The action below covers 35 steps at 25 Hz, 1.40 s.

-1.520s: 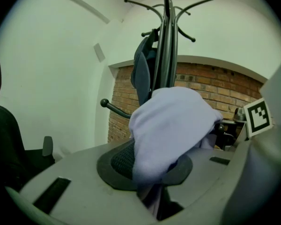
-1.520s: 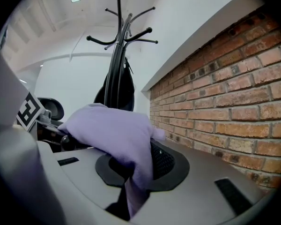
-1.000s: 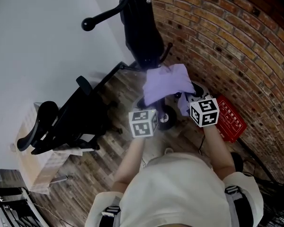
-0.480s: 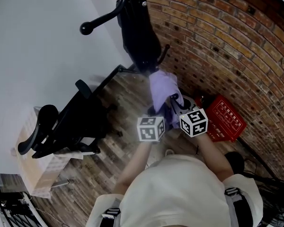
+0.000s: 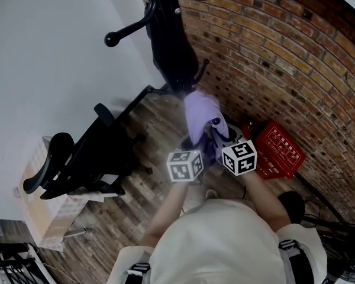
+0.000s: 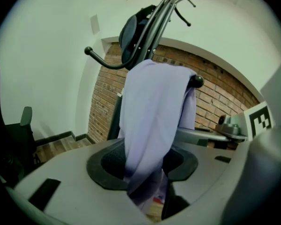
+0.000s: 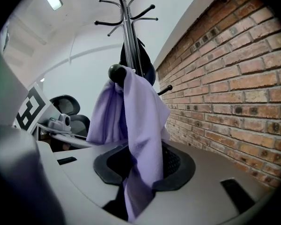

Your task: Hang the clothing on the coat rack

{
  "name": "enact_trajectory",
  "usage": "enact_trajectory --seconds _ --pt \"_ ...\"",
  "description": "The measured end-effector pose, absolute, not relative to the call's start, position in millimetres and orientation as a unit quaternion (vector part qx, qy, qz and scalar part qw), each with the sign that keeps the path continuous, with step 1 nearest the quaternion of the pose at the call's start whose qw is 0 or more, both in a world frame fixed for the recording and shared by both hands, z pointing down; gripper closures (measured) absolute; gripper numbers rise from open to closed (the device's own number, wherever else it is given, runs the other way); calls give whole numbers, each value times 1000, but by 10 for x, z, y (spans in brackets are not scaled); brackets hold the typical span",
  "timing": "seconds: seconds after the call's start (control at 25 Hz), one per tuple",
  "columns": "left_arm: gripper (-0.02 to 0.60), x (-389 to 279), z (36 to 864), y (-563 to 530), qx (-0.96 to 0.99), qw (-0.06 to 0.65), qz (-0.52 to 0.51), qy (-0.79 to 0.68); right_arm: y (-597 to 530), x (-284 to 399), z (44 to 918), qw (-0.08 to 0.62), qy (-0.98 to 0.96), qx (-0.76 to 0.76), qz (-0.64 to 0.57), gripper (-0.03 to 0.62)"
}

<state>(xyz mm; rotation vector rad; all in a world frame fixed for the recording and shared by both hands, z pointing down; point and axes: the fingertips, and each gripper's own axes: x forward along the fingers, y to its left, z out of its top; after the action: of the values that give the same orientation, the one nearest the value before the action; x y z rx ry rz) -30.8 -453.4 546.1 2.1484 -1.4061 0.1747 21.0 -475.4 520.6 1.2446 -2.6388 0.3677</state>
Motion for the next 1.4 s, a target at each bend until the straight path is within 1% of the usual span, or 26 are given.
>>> enact_trajectory --seconds 0.12,0.2,0.4,0.68,0.88,1.04,1.24,1.4 --pt "371 -363 5405 -4431 801 277 59 -527 -4680 278 5187 103 -886 436 120 476" --pt "351 -423 5359 -4366 800 273 52 -531 -4645 353 5169 102 -878 451 119 473" --pt "349 -563 5277 -4171 801 274 35 -531 -4486 516 5133 96 -861 484 120 457" --pt "351 -657 5192 -3795 806 276 32 -523 -4068 548 5056 93 -852 501 119 457" --pt "393 -757 5120 -3468 808 271 20 -523 -3673 485 4995 87 -850 507 119 457" --pt "447 -878 5041 -3155 808 257 13 -531 -3316 391 4904 76 -852 505 115 462" --pt "504 -955 4974 -2716 805 247 8 -540 -2839 280 4761 64 -861 493 106 525" --pt "529 -1009 4900 -2376 802 244 -4 -545 -2488 187 4639 56 -869 482 94 548"
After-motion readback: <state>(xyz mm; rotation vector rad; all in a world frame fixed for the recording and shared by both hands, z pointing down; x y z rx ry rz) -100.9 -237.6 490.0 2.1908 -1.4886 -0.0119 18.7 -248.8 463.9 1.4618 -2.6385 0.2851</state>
